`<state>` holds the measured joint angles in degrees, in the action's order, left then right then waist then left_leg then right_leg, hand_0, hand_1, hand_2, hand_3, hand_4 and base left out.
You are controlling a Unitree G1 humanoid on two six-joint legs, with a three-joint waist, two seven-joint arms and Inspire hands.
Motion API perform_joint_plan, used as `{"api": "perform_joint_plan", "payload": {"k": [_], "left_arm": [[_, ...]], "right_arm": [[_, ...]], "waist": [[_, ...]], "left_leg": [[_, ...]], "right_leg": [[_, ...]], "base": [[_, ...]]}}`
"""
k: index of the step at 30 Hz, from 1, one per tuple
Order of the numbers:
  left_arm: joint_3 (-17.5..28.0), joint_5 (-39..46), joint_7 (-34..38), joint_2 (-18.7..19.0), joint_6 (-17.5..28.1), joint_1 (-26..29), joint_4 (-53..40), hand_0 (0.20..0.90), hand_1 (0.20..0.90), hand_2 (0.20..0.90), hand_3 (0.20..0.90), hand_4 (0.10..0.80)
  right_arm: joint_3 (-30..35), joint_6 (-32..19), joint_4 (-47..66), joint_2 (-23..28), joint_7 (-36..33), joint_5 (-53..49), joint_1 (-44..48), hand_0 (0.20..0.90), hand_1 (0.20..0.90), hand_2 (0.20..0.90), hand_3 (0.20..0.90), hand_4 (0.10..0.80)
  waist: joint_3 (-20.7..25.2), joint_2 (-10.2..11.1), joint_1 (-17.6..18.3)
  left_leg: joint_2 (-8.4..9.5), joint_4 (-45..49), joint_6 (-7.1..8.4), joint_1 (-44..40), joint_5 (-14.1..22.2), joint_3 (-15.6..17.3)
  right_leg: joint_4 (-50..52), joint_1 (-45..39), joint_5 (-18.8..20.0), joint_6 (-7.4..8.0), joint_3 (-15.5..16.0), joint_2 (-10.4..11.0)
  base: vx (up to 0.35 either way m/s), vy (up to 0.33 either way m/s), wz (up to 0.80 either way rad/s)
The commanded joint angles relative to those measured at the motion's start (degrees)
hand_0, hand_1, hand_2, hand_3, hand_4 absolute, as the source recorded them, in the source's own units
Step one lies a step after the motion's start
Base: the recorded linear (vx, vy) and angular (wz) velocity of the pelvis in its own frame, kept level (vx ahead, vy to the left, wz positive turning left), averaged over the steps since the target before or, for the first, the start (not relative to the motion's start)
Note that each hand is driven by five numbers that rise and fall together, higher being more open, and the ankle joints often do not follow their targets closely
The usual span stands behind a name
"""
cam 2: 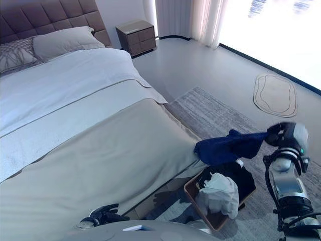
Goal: Pick up the clothes from the bed and place them into the basket
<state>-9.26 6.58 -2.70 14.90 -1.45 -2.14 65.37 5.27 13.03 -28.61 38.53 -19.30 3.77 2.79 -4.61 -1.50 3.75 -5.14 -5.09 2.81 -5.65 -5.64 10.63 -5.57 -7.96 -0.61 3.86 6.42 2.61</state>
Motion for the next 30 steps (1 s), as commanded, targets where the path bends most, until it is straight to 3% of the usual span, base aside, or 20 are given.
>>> {"api": "perform_joint_plan", "payload": {"k": [1,12,13,15,30], "left_arm": [[-0.7,-2.1,-0.2,3.1,1.6,3.1,1.3,0.9,0.9,0.9,0.9,0.8],[-2.8,-3.1,-1.3,3.3,2.4,3.4,0.6,0.9,0.9,0.9,0.9,0.8],[-2.9,-3.2,-1.4,3.3,2.3,3.4,0.6,0.9,0.9,0.9,0.9,0.8],[-3.1,-3.5,-1.5,3.6,2.6,3.4,1.0,0.9,0.9,0.9,0.9,0.8],[-4.1,-5.4,-2.6,4.2,2.9,4.3,1.0,0.9,0.9,0.9,0.9,0.8]], "right_arm": [[-1.3,-3.7,0.8,2.6,-0.1,5.8,5.7,0.3,0.3,0.3,0.2,0.1],[-7.9,-2.3,-10.6,1.1,0.4,6.6,9.1,0.3,0.3,0.3,0.2,0.1],[-8.3,-2.0,-11.3,0.9,0.9,6.9,9.2,0.738,0.738,0.738,0.711,0.611],[-9.2,-1.8,-13.6,0.5,2.3,7.8,9.6,0.9,0.9,0.9,0.9,0.8],[-14.1,-0.9,-26.9,-4.2,6.8,9.8,9.4,0.9,0.9,0.9,0.9,0.8]], "waist": [[0.4,3.2,-0.7],[-0.3,2.7,-2.7],[-0.3,2.7,-2.8],[-0.3,2.6,-3.1],[-1.0,2.4,-4.6]], "left_leg": [[0.88,0.2,0.04,-2.5,6.0,-0.4],[1.05,0.4,0.18,-2.1,5.9,-1.1],[1.06,0.4,0.21,-2.1,5.9,-1.2],[1.05,0.3,0.25,-2.1,5.8,-1.3],[1.22,0.1,-0.12,-1.6,5.5,-2.6]], "right_leg": [[0.8,0.6,0.6,-1.88,2.0,-1.3],[0.6,0.5,0.5,-1.74,3.5,-1.1],[0.6,0.5,0.4,-1.72,3.6,-1.1],[0.6,0.5,0.4,-1.65,3.8,-1.1],[0.6,0.3,0.3,-1.73,4.7,-1.1]], "base": [[-0.017,-0.039,-0.07],[-0.003,-0.02,-0.01],[0.015,-0.033,0.02],[0.0,0.0,0.0],[0.022,-0.009,0.02]]}}
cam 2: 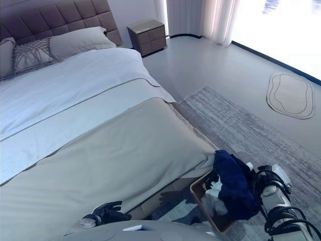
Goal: Pick up the clothes from the bed and place them into the basket
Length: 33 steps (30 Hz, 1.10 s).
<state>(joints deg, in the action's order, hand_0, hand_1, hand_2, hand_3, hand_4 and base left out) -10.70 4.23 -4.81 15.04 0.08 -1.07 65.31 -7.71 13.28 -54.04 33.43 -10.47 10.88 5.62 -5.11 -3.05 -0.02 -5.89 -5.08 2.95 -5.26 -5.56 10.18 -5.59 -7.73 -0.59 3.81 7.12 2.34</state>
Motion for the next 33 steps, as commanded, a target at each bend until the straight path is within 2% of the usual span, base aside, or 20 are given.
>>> {"api": "perform_joint_plan", "payload": {"k": [1,6,11,12,17,21,26,33], "left_arm": [[-2.9,-3.3,-0.5,4.0,1.3,3.3,0.9,0.9,0.9,0.9,0.9,0.8],[-2.7,-3.2,-0.7,4.0,1.7,3.2,0.8,0.9,0.9,0.9,0.9,0.8],[-2.5,-2.1,-0.6,2.9,2.0,3.1,1.4,0.9,0.9,0.9,0.9,0.8],[-2.2,-1.6,-0.8,2.1,2.1,3.1,1.9,0.9,0.9,0.9,0.9,0.8],[-1.6,-1.2,-2.1,0.1,2.5,3.2,3.8,0.9,0.9,0.9,0.9,0.8],[-1.4,-1.2,-3.2,-1.2,2.9,3.0,5.6,0.9,0.9,0.9,0.9,0.8],[-1.0,0.3,-5.5,-1.0,3.0,4.0,6.3,0.9,0.9,0.9,0.9,0.8],[-1.0,0.8,-6.4,-1.1,2.2,4.7,6.8,0.9,0.9,0.9,0.9,0.8]], "right_arm": [[-1.1,-1.4,-2.0,0.3,-2.2,2.4,6.4,0.9,0.9,0.9,0.9,0.8],[-0.7,-2.3,-2.6,-1.4,-2.1,0.3,4.9,0.9,0.9,0.9,0.9,0.8],[0.3,-4.8,-3.9,-6.3,-0.1,-12.7,2.5,0.9,0.9,0.9,0.9,0.8],[0.9,-6.1,-5.0,-9.2,1.7,-15.6,1.4,0.9,0.9,0.9,0.9,0.8],[0.8,-11.1,-9.2,-14.9,5.2,-20.0,-1.0,0.9,0.9,0.9,0.9,0.8],[-0.1,-16.7,-13.1,-17.5,5.4,-16.0,-2.7,0.9,0.9,0.9,0.9,0.8],[-1.8,-13.5,-17.7,-18.5,12.4,-12.4,-3.8,0.9,0.9,0.9,0.9,0.8],[-3.0,-12.9,-19.7,-19.7,18.2,-13.4,-4.2,0.9,0.9,0.9,0.9,0.8]], "waist": [[-0.5,3.9,-0.8],[-0.6,3.9,-0.4],[-0.3,4.0,0.2],[-0.2,4.0,0.4],[0.3,4.1,0.8],[0.8,3.8,1.6],[0.7,3.5,2.1],[0.5,3.4,1.9]], "left_leg": [[2.0,0.1,-0.35,-2.1,5.5,-2.3],[2.17,0.1,-0.56,-2.3,5.8,-2.7],[2.43,0.1,-0.82,-2.7,6.1,-2.6],[2.6,0.1,-0.95,-2.8,6.2,-2.5],[3.18,0.3,-1.46,-3.6,6.8,-2.2],[3.73,0.1,-2.07,-4.2,7.2,-1.8],[4.5,0.1,-2.69,-3.8,7.7,-2.0],[5.34,0.1,-3.59,-4.0,8.1,-2.4]], "right_leg": [[0.6,0.0,0.2,-1.69,3.8,-0.8],[0.6,-0.2,0.2,-1.7,3.0,-0.9],[0.6,-0.2,0.3,-1.55,2.3,-1.0],[0.6,-0.1,0.4,-1.52,1.9,-1.0],[0.6,-0.2,0.7,-1.29,1.1,-0.8],[0.6,-0.3,1.2,-1.0,0.3,-0.6],[1.1,-0.1,1.2,-0.76,0.0,-0.4],[2.7,0.3,0.6,-0.54,-0.2,0.1]], "base": [[0.042,0.012,0.0],[0.036,0.026,0.0],[0.008,0.081,0.02],[0.008,0.093,0.01],[0.046,0.1,-0.01],[0.048,0.129,-0.11],[0.016,0.1,-0.06],[0.02,0.064,0.01]]}}
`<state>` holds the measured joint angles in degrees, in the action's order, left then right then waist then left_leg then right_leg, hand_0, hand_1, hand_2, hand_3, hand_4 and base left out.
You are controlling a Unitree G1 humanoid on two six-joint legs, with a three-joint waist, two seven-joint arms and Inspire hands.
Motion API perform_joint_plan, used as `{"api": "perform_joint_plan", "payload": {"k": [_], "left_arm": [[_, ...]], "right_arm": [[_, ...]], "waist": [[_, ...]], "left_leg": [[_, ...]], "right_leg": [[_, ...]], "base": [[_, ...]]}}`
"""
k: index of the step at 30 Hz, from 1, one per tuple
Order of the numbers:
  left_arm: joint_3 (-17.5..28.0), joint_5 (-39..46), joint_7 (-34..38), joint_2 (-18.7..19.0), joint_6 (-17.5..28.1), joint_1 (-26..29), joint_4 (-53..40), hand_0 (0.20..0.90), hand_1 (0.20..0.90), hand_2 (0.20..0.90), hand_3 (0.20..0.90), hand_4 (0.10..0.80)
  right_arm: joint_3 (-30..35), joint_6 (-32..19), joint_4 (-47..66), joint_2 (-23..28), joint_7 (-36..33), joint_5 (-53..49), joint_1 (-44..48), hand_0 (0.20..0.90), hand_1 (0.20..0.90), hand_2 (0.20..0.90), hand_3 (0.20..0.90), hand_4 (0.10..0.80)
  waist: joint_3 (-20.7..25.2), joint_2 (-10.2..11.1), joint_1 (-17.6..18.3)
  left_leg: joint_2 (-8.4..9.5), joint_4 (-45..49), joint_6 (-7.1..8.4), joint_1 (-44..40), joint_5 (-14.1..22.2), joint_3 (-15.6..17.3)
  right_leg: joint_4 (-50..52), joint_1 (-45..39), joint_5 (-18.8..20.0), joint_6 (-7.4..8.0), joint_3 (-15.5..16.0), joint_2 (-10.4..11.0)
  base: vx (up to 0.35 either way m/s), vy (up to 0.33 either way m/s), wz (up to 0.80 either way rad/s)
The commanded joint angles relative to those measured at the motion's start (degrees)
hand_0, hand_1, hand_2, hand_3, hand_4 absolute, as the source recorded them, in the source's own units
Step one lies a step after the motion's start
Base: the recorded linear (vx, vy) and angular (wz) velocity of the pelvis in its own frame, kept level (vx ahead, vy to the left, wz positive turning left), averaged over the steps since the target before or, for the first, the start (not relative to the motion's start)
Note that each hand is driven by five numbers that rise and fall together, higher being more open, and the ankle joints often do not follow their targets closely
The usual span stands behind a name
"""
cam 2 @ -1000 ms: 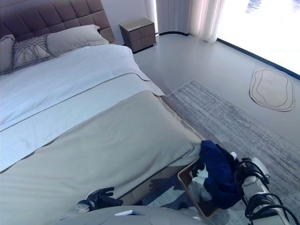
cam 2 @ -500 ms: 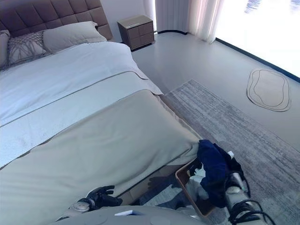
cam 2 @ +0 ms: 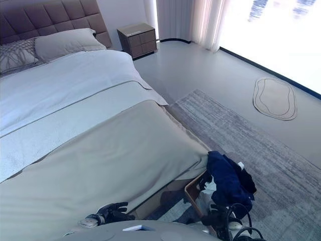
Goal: Pick up the clothes from the bed and place them into the basket
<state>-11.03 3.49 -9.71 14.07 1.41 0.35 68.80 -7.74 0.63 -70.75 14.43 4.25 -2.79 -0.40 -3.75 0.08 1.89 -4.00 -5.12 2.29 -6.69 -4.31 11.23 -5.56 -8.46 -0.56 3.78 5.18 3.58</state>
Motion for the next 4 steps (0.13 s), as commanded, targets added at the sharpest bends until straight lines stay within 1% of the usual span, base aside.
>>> {"api": "perform_joint_plan", "payload": {"k": [1,4], "left_arm": [[-0.6,1.7,-1.7,-0.2,0.6,3.3,3.4,0.9,0.9,0.9,0.9,0.8],[-0.7,1.8,-1.4,-0.4,0.3,3.5,3.5,0.9,0.9,0.9,0.9,0.8]], "right_arm": [[-2.9,-0.1,-3.0,-0.8,4.0,0.3,1.8,0.9,0.9,0.9,0.9,0.8],[-3.4,-0.5,-3.1,-1.1,4.3,1.4,2.0,0.9,0.9,0.9,0.9,0.8]], "waist": [[-0.9,0.2,0.1],[-0.9,0.1,0.1]], "left_leg": [[3.57,0.1,-3.05,-2.6,6.9,-3.5],[3.77,0.1,-3.27,-2.7,7.1,-3.4]], "right_leg": [[2.7,1.0,0.5,-0.5,1.6,-1.1],[3.0,1.0,0.4,-0.34,1.9,-0.8]], "base": [[0.014,0.054,0.0],[0.004,0.046,0.0]]}}
